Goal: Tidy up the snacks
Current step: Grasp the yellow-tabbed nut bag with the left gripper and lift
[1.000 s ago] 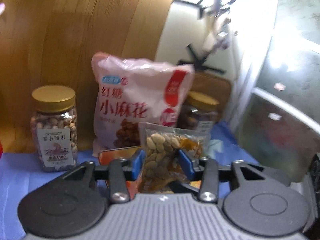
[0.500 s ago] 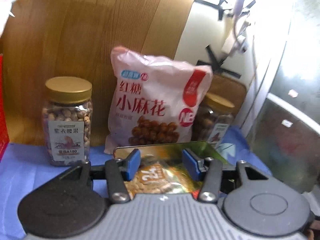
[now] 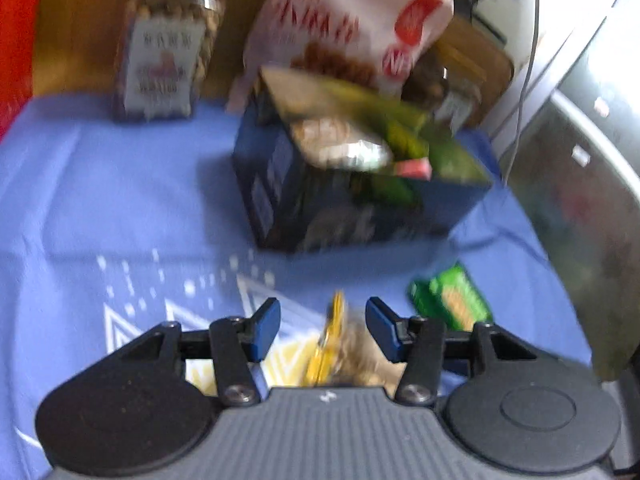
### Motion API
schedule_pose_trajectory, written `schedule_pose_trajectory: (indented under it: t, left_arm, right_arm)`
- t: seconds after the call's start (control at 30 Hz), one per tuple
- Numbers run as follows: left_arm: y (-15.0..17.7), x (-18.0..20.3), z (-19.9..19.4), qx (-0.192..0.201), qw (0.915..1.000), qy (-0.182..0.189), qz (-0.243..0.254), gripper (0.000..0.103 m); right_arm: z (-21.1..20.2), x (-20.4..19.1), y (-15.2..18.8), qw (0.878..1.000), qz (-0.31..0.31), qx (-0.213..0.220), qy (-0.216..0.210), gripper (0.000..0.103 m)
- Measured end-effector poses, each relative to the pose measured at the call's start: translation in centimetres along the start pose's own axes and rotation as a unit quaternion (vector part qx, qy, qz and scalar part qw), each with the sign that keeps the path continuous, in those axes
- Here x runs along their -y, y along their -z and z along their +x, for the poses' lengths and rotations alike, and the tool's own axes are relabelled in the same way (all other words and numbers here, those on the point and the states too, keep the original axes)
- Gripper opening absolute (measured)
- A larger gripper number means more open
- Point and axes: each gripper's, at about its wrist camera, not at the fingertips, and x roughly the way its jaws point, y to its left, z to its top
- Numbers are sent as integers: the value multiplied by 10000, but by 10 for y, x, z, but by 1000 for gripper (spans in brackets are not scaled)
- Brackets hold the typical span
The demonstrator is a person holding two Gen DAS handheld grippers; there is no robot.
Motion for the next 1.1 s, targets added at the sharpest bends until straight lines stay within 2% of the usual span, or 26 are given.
schedule_pose_trajectory:
  t: [0.2, 0.27, 0.3, 0.33, 0.4, 0.57, 0.77, 0.87, 0.97, 1.1]
  left_arm:
    - [6, 8, 4, 120, 9993, 19, 363, 50]
    - [7, 10, 4, 120, 9990, 51, 416, 48]
    - [7, 11, 5, 93, 9990, 113, 411, 47]
    - [7, 11, 5, 57, 9990, 189, 406, 40]
    - [10, 13, 2, 14, 9989, 245, 406, 40]
    - [16, 9, -8, -70, 9991, 284, 299, 40]
    - [28, -5, -28, -13, 9998, 194, 39, 40]
    - [31, -13, -36, 22, 9996, 210, -161, 43]
    - [30, -17, -41, 127, 9995, 63, -288, 43]
    - [30, -12, -36, 29, 9995, 89, -308, 43]
  right_arm:
    - [-10, -8, 9, 9993, 79, -85, 356, 66]
    - [-7, -11, 8, 9988, 44, -106, 471, 65]
    - [-3, -12, 6, 9985, -14, -116, 529, 62]
    - [0, -16, 6, 9981, -108, -121, 597, 59]
    - [6, -19, 5, 9970, -308, -114, 708, 51]
    - [14, -28, 0, 9934, -657, -16, 939, 50]
    - [19, -32, -3, 9954, -713, -17, 644, 49]
    - [20, -36, -4, 9951, -855, -60, 484, 51]
    - [19, -32, -4, 9955, -830, -138, 439, 55]
    - [16, -25, -3, 9967, -727, -205, 311, 57]
